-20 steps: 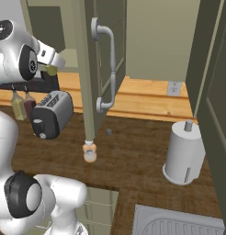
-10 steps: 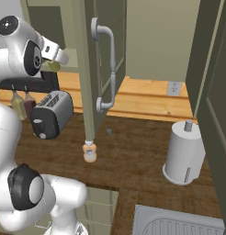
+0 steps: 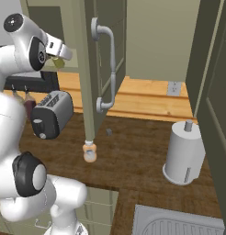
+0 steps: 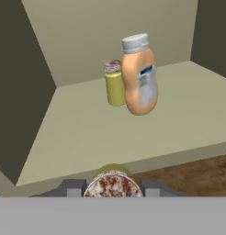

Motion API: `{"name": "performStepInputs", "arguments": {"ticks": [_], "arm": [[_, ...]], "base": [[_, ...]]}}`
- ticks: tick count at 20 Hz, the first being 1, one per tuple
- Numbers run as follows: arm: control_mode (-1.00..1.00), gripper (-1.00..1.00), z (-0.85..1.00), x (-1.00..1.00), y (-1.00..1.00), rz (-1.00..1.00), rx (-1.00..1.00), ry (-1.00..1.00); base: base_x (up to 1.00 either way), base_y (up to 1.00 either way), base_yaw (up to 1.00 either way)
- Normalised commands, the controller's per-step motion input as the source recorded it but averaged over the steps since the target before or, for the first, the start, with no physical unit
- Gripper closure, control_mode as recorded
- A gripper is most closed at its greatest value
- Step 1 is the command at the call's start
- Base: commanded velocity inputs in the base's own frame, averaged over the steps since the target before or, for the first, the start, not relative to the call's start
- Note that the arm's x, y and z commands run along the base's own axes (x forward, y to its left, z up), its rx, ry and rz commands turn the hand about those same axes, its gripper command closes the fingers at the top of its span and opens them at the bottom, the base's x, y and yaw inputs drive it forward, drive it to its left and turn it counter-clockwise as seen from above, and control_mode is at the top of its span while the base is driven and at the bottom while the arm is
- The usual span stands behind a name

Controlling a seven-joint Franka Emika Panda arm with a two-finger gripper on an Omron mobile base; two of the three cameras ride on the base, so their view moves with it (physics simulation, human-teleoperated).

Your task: Put the shaker and condiment bottle from the counter next to their counterparts in the cabinet.

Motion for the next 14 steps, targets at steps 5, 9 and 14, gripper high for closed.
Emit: {"name": "performStepInputs", "arguments": {"ticks": [5, 9, 14], "arm": [[-1.00, 1.00, -0.08, 0.39, 0.00, 0.00, -0.05, 0.00], [-1.00, 1.00, 0.00, 0.47, 0.00, 0.00, 0.00, 0.00], [-1.00, 1.00, 0.00, 0.52, 0.00, 0.00, 0.00, 0.00]], "base": [[0.00, 0.00, 0.00], [0.00, 0.00, 0.00], [0.00, 0.00, 0.00]]}}
